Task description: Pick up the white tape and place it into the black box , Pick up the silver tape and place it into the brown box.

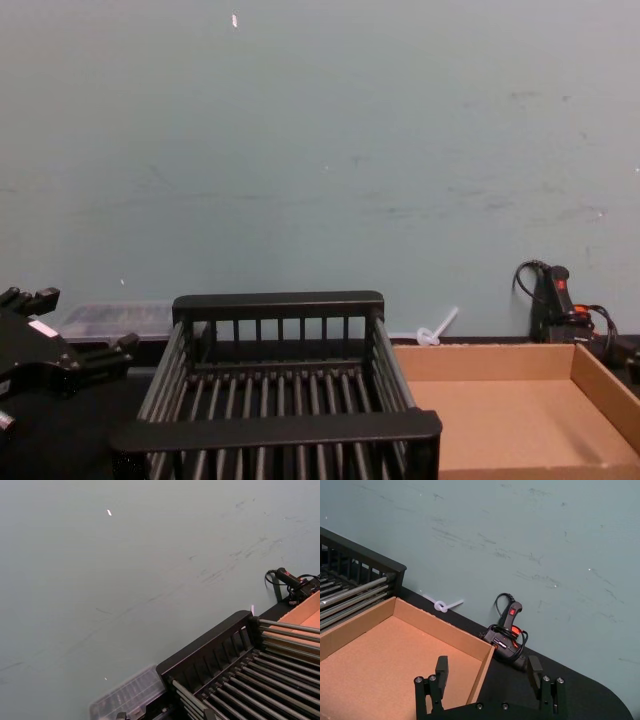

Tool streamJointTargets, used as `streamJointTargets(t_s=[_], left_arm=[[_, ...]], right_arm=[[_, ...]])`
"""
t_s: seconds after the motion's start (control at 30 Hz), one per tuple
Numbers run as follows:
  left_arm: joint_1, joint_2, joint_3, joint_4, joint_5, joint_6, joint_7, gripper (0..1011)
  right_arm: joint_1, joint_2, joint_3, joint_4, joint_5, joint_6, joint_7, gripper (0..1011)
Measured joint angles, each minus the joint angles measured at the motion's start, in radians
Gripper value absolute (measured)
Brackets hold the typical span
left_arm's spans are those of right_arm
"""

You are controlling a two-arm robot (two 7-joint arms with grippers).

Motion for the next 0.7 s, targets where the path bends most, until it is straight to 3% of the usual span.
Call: streamJointTargets(t_s=[0.7], left_arm=[[0.000,0.000,0.000,0.000,0.000,0.000,0.000,1001]], right_arm=[[0.000,0.000,0.000,0.000,0.000,0.000,0.000,1003]])
